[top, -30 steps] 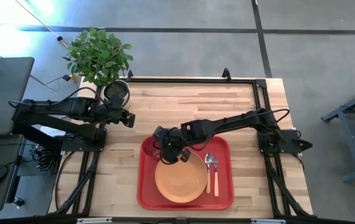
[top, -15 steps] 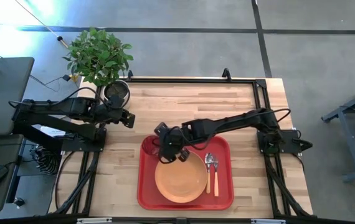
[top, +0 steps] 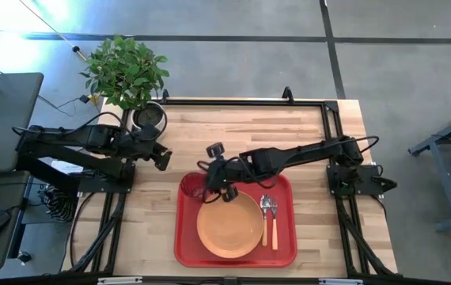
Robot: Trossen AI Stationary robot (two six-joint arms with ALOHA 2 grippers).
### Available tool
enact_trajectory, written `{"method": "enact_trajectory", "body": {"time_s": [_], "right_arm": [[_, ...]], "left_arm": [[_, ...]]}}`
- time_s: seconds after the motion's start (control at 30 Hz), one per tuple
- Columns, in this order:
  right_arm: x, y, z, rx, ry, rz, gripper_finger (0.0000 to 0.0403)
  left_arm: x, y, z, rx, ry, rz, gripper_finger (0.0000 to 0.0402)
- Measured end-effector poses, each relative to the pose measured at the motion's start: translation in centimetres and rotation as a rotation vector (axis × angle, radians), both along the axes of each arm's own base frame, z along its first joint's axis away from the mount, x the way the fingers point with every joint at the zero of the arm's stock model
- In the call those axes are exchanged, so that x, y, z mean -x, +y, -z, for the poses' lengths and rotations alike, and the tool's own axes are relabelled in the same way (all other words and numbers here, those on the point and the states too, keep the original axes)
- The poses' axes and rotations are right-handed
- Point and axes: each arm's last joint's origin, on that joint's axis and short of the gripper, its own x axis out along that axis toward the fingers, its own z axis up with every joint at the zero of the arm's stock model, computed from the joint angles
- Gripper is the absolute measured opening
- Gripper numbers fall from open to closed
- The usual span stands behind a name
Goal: Pick and place plate/cup/fork/spoon on tray
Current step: Return to Home Position
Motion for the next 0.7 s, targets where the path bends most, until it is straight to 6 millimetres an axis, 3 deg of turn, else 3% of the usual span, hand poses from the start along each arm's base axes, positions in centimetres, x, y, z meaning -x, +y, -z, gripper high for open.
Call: {"method": "enact_trajectory", "body": {"time_s": [0.3, 0.57, 0.7], "right_arm": [[0.8, -0.2, -1.6, -0.262, -0.122, 0.26, 0.0053], [1.0, -0.2, -2.2, -0.422, -0.188, 0.391, 0.0053], [1.2, -0.2, -2.7, -0.504, -0.216, 0.425, 0.0053]], "left_arm": [[1.7, -1.8, -0.5, -0.108, -0.097, 0.179, 0.0103], [4.0, -2.4, 2.8, -0.134, -0.119, 0.267, 0.0103], [4.9, -2.4, 3.6, -0.186, -0.233, 0.358, 0.0103]]}}
